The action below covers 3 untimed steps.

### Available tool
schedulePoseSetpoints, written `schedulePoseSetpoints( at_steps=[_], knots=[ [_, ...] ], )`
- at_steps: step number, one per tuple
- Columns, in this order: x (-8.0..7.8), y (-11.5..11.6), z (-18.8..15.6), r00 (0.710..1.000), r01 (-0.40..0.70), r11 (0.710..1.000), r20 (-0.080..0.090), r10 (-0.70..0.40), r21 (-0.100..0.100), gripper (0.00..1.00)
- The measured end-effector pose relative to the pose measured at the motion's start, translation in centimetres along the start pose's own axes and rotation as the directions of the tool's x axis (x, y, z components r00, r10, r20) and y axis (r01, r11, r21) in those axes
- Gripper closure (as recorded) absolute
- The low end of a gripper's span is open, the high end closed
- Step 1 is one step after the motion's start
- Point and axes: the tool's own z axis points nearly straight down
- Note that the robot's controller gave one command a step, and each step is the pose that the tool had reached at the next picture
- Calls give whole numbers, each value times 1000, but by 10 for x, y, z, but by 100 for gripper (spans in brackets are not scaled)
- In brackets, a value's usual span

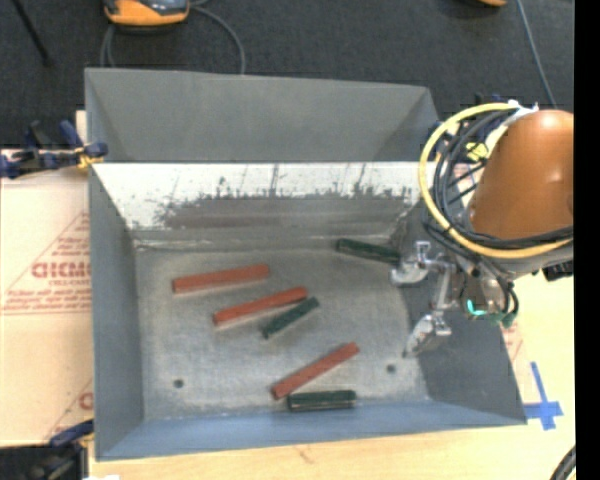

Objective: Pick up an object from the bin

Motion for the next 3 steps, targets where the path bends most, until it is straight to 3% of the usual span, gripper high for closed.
schedulePoseSetpoints(
  at_steps=[1,2,3],
  knots=[
    [-1,0,-4,1000,3,1000,8,-3,1,0],
    [-4,6,42,998,66,998,14,-66,3,0],
    [5,3,110,998,69,998,13,-69,1,0]
  ],
)
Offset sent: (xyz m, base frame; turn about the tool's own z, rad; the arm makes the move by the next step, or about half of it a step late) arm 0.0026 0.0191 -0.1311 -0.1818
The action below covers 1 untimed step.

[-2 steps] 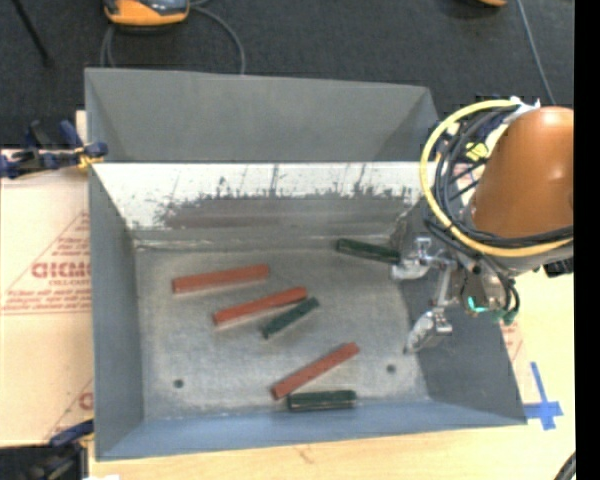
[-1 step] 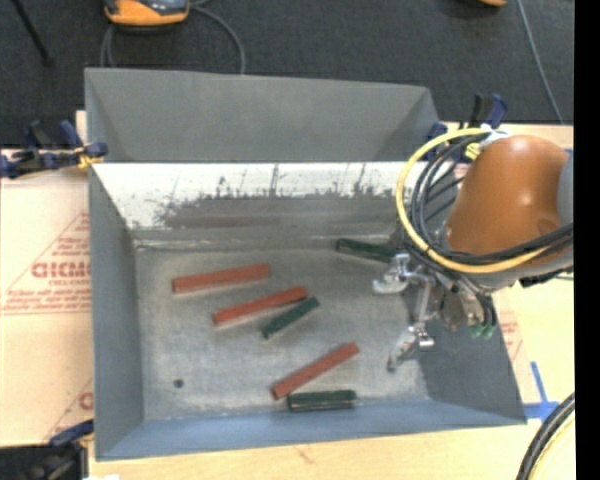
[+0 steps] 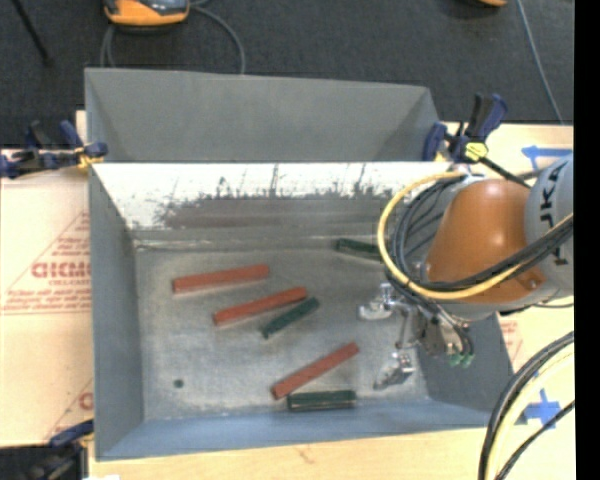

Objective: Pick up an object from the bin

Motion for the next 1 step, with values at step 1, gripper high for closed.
schedulePoseSetpoints(
  at_steps=[1],
  knots=[
    [-57,2,57,983,185,983,-16,-185,-2,100]
  ],
)
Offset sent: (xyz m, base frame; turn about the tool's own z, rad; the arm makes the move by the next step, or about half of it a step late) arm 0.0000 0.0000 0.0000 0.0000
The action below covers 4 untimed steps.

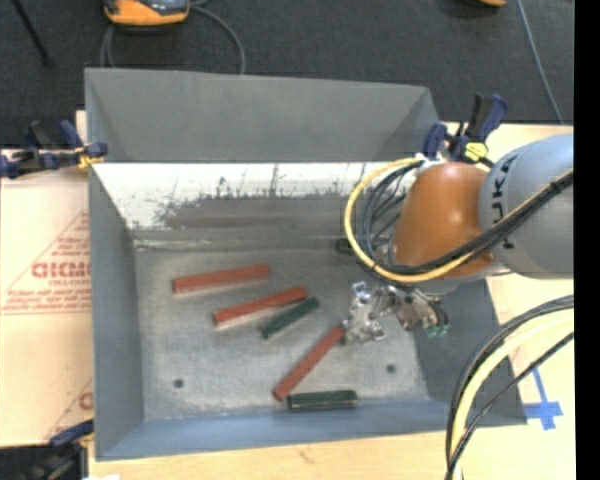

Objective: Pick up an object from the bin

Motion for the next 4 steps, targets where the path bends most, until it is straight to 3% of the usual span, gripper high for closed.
schedulePoseSetpoints(
  at_steps=[1,2,3,4],
  knots=[
    [-8,0,1,999,0,1000,39,0,8,0],
    [-7,0,1,999,1,1000,36,-1,7,0],
    [-11,42,-1,1000,15,1000,8,-15,7,100],
    [-11,42,-1,1000,16,1000,9,-16,7,100]
  ],
)
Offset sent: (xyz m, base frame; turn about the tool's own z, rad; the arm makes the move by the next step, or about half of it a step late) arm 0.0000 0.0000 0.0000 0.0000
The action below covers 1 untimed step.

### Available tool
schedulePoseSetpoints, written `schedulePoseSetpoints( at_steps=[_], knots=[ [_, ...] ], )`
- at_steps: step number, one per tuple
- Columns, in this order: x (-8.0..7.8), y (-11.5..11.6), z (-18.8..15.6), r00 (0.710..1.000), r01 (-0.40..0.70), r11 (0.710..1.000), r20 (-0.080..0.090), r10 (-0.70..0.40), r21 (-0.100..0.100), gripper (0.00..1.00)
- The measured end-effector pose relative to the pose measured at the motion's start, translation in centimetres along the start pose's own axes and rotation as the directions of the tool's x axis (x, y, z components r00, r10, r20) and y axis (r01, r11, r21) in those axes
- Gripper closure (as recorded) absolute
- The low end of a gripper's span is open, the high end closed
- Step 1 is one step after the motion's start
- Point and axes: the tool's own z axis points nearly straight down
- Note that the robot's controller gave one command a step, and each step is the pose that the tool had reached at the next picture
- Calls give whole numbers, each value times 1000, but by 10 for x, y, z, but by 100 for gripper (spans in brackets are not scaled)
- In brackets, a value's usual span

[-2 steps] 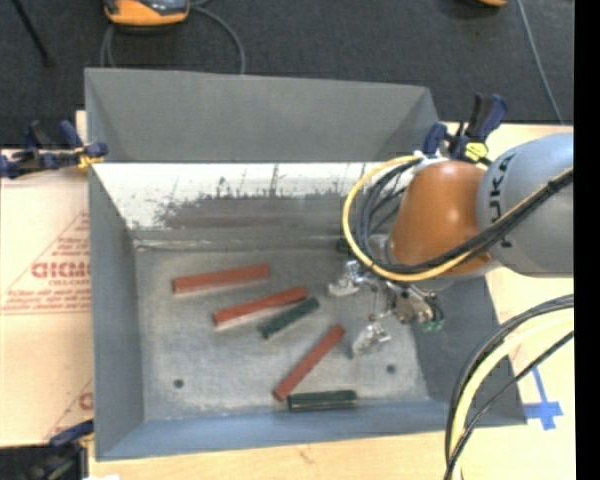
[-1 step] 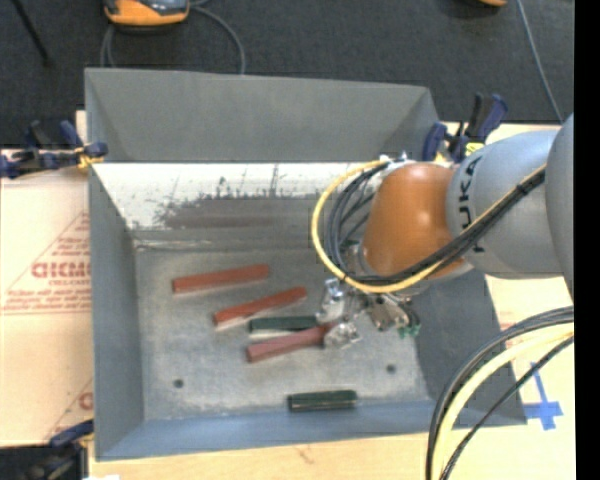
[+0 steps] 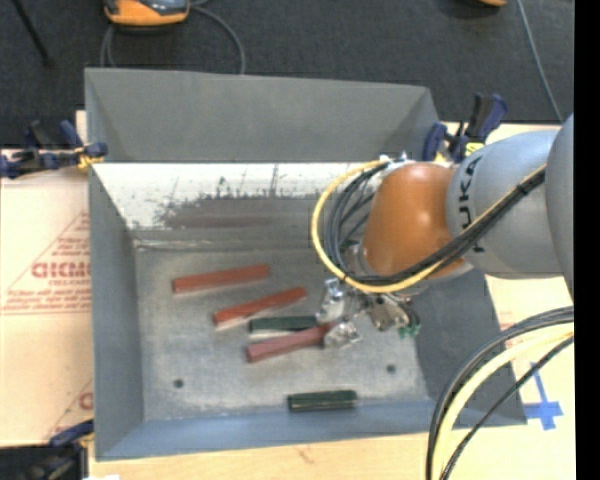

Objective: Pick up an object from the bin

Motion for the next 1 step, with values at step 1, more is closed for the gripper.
schedulePoseSetpoints(
  at_steps=[1],
  knots=[
    [-5,-3,-130,1000,6,1000,4,-6,-6,100]
  ],
)
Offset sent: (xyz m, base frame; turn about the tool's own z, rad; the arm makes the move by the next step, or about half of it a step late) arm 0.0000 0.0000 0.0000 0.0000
